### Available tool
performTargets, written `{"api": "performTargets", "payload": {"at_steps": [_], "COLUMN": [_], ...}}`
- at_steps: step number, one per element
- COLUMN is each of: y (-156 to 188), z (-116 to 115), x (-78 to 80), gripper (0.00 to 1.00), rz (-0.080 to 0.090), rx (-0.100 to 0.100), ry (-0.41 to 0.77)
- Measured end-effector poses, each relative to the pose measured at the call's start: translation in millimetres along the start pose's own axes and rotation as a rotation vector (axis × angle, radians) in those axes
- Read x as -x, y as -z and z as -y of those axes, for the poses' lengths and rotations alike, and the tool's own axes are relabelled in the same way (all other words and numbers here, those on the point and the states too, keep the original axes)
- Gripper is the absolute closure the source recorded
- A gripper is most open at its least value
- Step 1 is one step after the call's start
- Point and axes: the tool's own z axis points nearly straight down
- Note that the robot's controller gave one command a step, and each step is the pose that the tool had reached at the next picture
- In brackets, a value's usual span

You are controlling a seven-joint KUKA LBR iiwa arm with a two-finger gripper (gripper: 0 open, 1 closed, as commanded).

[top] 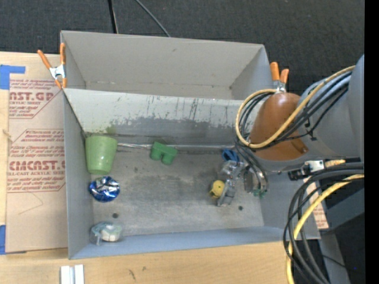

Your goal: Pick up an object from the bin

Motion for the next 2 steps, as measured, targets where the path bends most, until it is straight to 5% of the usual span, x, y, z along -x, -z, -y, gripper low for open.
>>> {"api": "performTargets", "payload": {"at_steps": [1,2], "y": [104,219], "z": [-11,-16], "x": [-19.1,-22.0], "gripper": [1.0,1.0], "rz": [0.008,0.011], "rx": [0.001,0.002], "ry": [0.041,0.035]}}
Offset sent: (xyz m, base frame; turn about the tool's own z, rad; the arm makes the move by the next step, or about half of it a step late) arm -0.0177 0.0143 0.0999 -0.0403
